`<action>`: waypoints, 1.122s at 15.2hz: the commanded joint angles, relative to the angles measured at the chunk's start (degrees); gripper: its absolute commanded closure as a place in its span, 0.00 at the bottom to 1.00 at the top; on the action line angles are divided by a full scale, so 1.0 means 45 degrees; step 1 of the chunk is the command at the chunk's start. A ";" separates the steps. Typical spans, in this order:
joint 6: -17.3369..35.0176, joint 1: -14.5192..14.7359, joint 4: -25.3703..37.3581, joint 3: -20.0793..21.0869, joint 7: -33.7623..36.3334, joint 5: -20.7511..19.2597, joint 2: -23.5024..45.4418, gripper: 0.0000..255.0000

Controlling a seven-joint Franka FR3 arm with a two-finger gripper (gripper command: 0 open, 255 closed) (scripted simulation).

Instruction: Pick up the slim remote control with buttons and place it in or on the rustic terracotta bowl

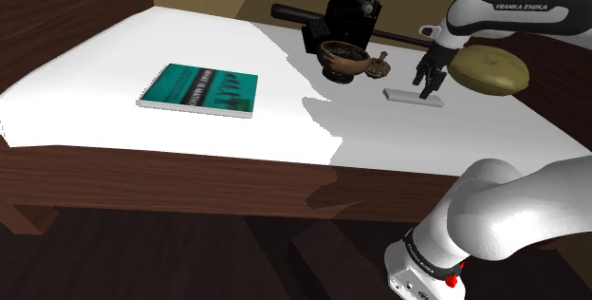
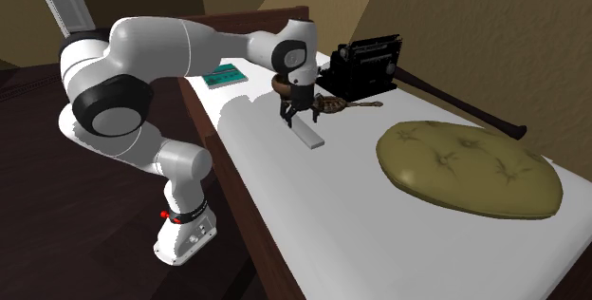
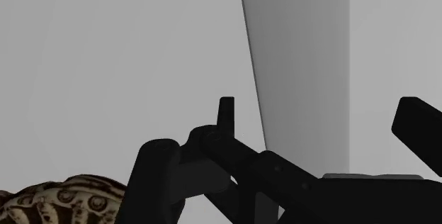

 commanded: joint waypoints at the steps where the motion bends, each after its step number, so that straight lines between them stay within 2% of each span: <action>1: 0.0356 -0.0008 -0.0297 -0.0146 -0.0046 -0.0084 0.0035 0.00; 5: 0.0985 -0.0006 -0.0787 -0.0390 -0.0031 -0.0191 0.0163 0.00; 12: 0.0982 -0.0006 -0.0786 -0.0389 -0.0031 -0.0192 0.0162 0.00; 13: 0.0982 -0.0006 -0.0786 -0.0389 -0.0031 -0.0192 0.0162 1.00; 17: 0.0981 -0.0008 -0.0791 -0.0384 -0.0027 -0.0193 0.0157 1.00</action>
